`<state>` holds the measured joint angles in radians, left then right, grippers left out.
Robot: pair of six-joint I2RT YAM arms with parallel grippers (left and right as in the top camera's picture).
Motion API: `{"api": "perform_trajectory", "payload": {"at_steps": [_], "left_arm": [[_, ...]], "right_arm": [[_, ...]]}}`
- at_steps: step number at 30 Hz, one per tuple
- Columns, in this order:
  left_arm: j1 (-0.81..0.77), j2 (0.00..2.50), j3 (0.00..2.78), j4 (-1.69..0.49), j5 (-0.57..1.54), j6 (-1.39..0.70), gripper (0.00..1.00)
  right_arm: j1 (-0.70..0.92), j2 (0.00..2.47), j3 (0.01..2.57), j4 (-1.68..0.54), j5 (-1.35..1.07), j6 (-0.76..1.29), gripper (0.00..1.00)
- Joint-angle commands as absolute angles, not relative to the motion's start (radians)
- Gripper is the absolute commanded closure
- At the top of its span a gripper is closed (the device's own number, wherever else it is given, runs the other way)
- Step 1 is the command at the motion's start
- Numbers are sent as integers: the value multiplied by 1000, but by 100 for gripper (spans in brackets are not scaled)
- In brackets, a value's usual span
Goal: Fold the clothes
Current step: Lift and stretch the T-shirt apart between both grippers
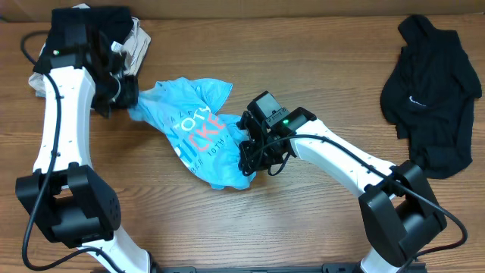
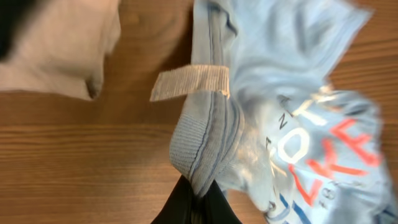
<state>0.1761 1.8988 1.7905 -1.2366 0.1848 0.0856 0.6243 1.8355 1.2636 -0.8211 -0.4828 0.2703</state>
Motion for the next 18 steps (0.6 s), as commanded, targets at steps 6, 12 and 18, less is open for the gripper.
{"api": "perform_trajectory", "payload": {"at_steps": [6, 12, 18], "left_arm": [[149, 1885, 2223, -1382, 211, 89, 96], [149, 1864, 2556, -1488, 211, 66, 96], [149, 1773, 2771, -1541, 211, 51, 96]], "right_arm": [[521, 1748, 1313, -884, -495, 284, 96], [278, 1544, 1477, -1131, -488, 208, 96], [72, 1365, 1675, -1366, -457, 144, 96]]}}
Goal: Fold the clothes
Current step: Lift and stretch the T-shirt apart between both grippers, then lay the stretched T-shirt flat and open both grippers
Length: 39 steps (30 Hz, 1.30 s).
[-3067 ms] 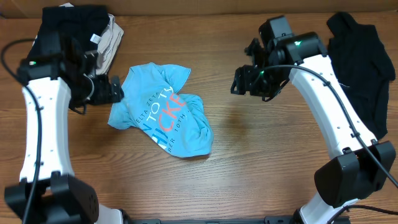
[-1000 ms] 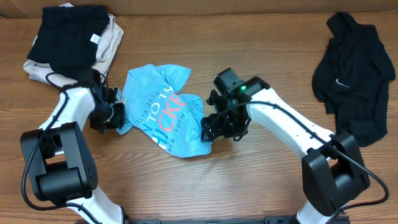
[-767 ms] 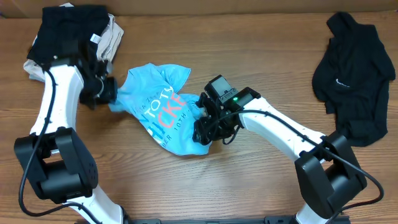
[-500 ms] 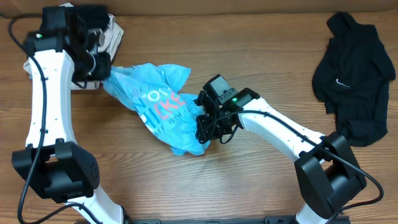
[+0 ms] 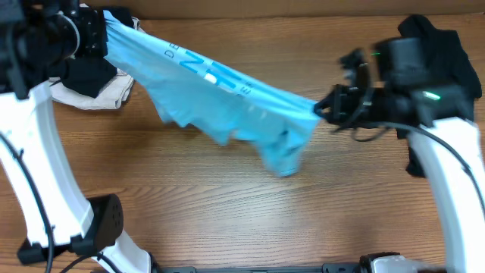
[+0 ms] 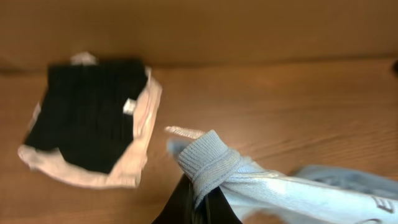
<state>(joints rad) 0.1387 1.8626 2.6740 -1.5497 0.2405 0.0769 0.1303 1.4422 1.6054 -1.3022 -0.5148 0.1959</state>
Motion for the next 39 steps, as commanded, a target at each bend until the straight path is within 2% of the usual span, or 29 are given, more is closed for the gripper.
{"api": "perform_trajectory", "payload": {"at_steps": [1, 11, 18, 29, 36, 39], "left_arm": [[149, 1753, 2782, -1544, 211, 51, 96], [149, 1541, 2800, -1569, 185, 52, 96], [149, 1561, 2776, -1660, 144, 53, 96], [149, 1814, 2562, -1689, 48, 48, 96], [149, 2068, 2474, -1650, 48, 68, 96], [143, 2195, 2474, -1568, 49, 68, 96]], "right_arm": [[58, 1339, 1701, -1393, -439, 144, 96], [49, 1142, 1815, -1547, -388, 168, 96], [49, 1139, 1805, -1581, -265, 186, 96], [51, 1510, 1727, -1553, -247, 113, 96], [51, 1823, 1709, -1374, -243, 73, 96], [51, 1944, 1709, -1218, -239, 69, 96]]}}
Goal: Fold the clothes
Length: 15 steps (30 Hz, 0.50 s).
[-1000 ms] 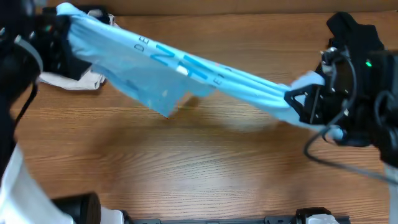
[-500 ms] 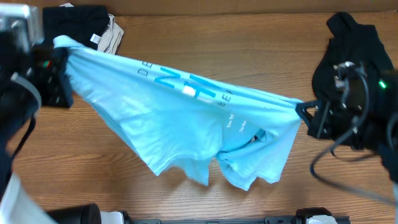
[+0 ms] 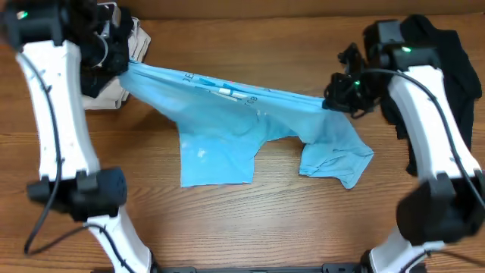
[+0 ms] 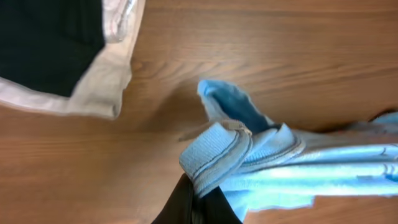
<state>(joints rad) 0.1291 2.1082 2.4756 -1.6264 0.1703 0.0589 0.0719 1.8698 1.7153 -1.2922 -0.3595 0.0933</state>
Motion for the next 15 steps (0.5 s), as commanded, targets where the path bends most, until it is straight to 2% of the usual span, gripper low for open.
{"api": "perform_trajectory", "payload": {"at_steps": [1, 2, 3, 4, 5, 6, 10, 15], "left_arm": [[139, 2230, 2474, -1530, 48, 68, 96], [134, 2275, 2474, -1465, 49, 67, 92], [128, 2306, 2474, -1416, 49, 67, 73], [122, 2328, 2474, -1377, 49, 67, 43], [116, 2344, 2474, -1348, 48, 63, 2], [110, 2352, 2474, -1326, 49, 63, 0], [79, 2335, 2502, -1319, 49, 62, 0], [23, 2280, 2586, -1505, 89, 52, 0]], "right_arm": [[50, 1965, 1709, -1177, -235, 69, 96], [49, 1998, 1709, -1081, -236, 70, 91], [48, 2010, 1709, -1029, -236, 70, 67], [47, 2015, 1709, -978, -236, 70, 25], [47, 2016, 1710, -936, -237, 70, 7], [47, 2013, 1723, -908, -237, 70, 0], [45, 1998, 1856, -1002, -248, 71, 0], [46, 1946, 2051, -1266, -271, 78, 0]]}}
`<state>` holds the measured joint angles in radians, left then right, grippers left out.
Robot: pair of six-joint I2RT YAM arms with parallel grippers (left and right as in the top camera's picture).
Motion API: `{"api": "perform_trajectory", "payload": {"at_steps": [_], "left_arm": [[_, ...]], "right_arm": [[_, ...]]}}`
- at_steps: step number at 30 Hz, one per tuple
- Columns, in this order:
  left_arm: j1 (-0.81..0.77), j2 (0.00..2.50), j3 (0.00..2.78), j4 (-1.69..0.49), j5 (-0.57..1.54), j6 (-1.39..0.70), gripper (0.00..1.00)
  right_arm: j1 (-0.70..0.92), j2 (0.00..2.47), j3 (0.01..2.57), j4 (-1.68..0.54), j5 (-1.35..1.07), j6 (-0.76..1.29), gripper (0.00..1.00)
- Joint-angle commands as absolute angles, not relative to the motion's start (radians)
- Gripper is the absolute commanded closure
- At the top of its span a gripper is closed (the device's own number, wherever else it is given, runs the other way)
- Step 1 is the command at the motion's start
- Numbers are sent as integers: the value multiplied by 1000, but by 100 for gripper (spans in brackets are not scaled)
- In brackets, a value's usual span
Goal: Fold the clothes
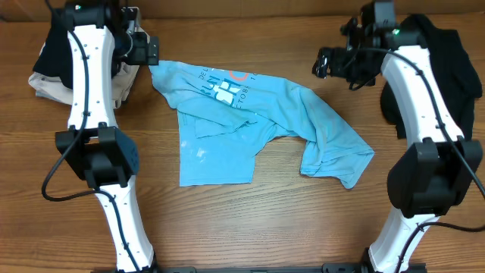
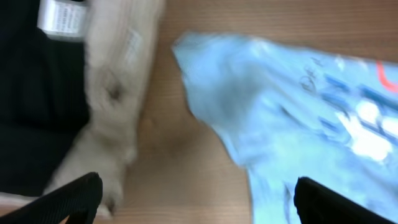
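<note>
A light blue T-shirt (image 1: 250, 114) with printed lettering lies spread on the wooden table, back part upward, with one sleeve crumpled at the lower right. My left gripper (image 1: 149, 51) is open beside the shirt's upper left corner. In the left wrist view the left gripper (image 2: 196, 208) has its fingers (image 2: 68, 199) wide apart over bare wood, with the blurred shirt (image 2: 298, 112) to the right. My right gripper (image 1: 324, 64) hovers open just off the shirt's upper right edge, holding nothing.
A folded stack of beige and black clothes (image 1: 45, 76) sits at the far left, and shows close by in the left wrist view (image 2: 37, 93). A crumpled black garment (image 1: 447, 83) lies at the far right, behind the right arm.
Both grippers have let go of the blue shirt. It was held stretched between them with its lower part on the table; now it lies spread flat, and both grippers stand open near its top corners.
The shirt first lay bunched mid-table with both grippers shut on it. Then it hung stretched in the air between the raised grippers. Then its lower half rested on the table, still held. Now it lies flat and released.
</note>
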<state>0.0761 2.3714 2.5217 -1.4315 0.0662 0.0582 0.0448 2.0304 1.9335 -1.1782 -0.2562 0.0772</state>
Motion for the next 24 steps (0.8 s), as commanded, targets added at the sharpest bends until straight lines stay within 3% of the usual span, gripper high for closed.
{"api": "perform_trajectory", "payload": {"at_steps": [1, 5, 14, 19, 24], "left_arm": [[11, 2268, 2587, -1534, 99, 54, 0], [-75, 2257, 2583, -1689, 126, 147, 0], [-257, 2259, 2401, -1690, 95, 187, 1], [-271, 2259, 2294, -1690, 195, 131, 18], [-278, 2256, 2217, -1684, 194, 104, 22]], "right_arm": [[46, 1938, 2072, -1305, -271, 78, 0], [45, 1884, 2099, -1480, -270, 78, 0], [45, 1880, 2080, -1575, -239, 78, 0], [44, 1880, 2080, -1571, -234, 78, 0], [44, 1880, 2074, -1547, -235, 78, 0]]}}
